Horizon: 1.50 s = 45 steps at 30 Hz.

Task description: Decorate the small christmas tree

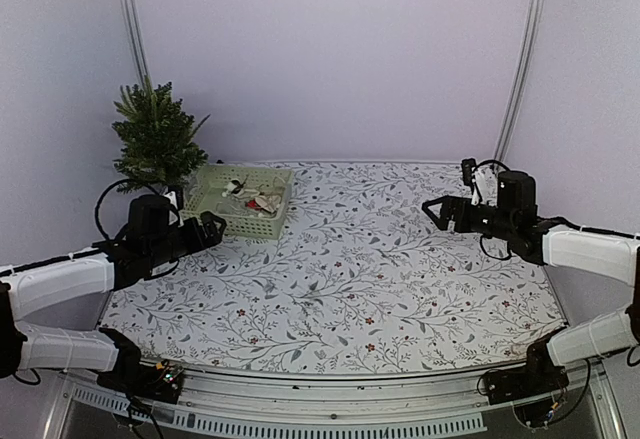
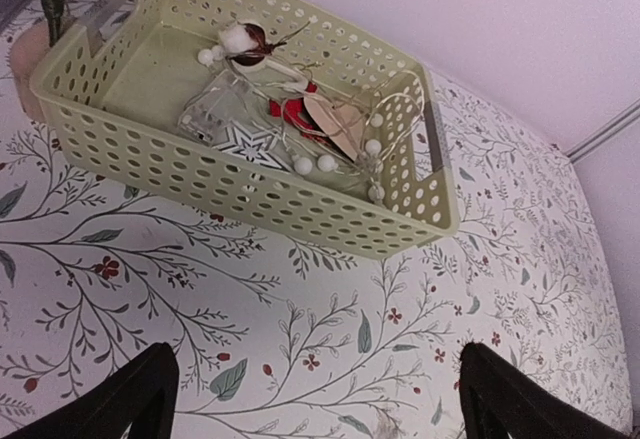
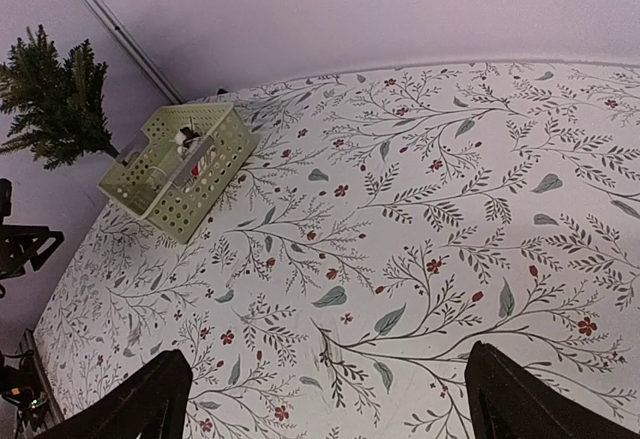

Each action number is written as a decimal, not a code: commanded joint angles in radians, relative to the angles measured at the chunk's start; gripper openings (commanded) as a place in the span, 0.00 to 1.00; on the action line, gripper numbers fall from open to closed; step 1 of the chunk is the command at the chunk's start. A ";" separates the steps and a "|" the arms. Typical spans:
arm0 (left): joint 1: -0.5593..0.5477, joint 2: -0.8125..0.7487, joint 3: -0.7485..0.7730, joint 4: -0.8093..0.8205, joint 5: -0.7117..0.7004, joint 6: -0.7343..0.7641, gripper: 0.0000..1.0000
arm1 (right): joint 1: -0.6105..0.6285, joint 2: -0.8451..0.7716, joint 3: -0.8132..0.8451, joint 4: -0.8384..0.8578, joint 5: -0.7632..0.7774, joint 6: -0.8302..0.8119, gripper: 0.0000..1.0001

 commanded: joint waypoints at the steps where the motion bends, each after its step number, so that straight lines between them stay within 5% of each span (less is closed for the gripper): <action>1: 0.035 -0.013 -0.037 0.102 0.019 -0.040 0.99 | 0.012 0.031 0.007 0.054 -0.006 -0.001 0.99; 14: 0.285 -0.148 -0.168 0.166 0.173 -0.117 0.99 | 0.049 0.155 0.129 0.075 -0.103 -0.019 0.99; 26: 0.615 -0.160 -0.270 0.266 0.271 -0.265 0.89 | 0.276 0.456 0.477 -0.030 -0.048 -0.038 0.99; 32: 0.727 0.009 -0.243 0.439 0.350 -0.298 0.80 | 0.359 0.598 0.682 -0.085 -0.003 -0.019 0.98; 45: 0.750 0.536 -0.009 0.801 0.515 -0.280 0.70 | 0.449 0.995 1.157 -0.202 0.176 0.208 0.85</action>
